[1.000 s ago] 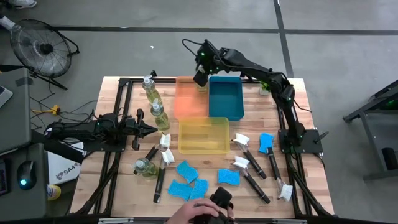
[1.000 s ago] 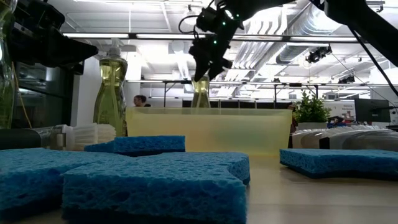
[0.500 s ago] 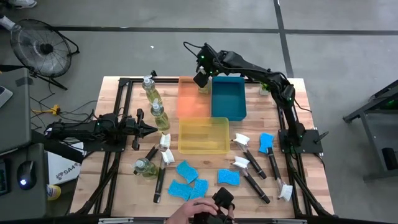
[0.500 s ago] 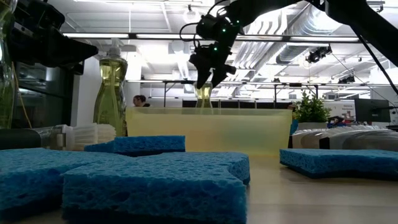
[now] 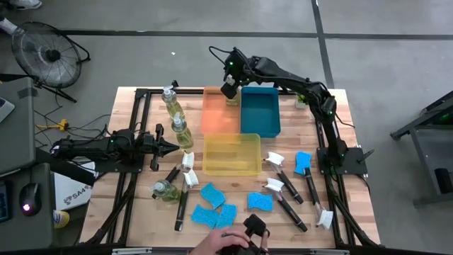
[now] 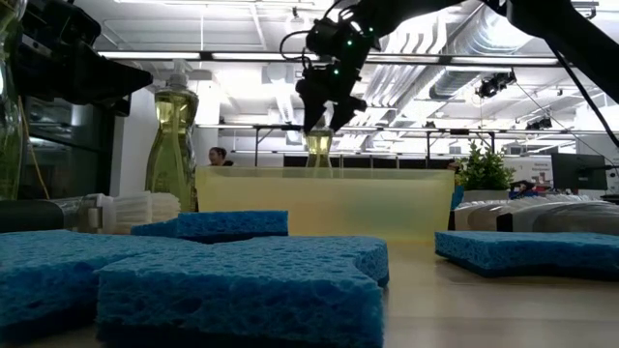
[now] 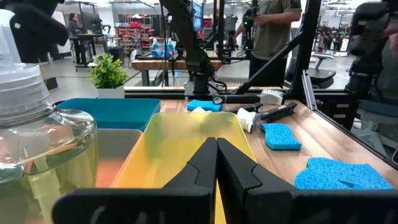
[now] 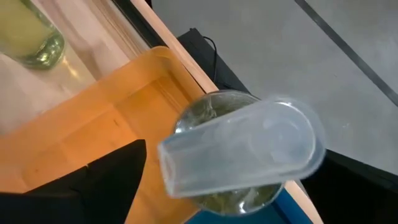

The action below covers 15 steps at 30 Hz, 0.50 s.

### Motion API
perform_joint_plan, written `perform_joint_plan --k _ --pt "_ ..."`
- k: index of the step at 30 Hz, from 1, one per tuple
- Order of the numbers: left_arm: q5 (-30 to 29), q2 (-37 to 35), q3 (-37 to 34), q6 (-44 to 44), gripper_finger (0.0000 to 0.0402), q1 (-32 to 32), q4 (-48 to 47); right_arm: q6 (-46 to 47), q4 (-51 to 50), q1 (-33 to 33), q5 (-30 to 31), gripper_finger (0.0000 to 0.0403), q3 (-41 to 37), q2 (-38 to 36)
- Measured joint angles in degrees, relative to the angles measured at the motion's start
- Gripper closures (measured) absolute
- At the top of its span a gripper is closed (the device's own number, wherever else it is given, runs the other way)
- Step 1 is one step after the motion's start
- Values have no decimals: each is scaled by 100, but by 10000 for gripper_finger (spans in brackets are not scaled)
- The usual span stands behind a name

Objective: Pick & Place Kitchen Sink Supplies
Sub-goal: Put the dish brush into the blue bin

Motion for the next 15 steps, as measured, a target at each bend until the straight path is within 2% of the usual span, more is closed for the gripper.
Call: perform_joint_plan --k 12,15 --pt "0 -1 0 0 401 0 0 10 -1589 201 -35 7 1356 -4" --pt "0 -1 0 0 401 0 0 17 -1805 328 -238 10 1249 -233"
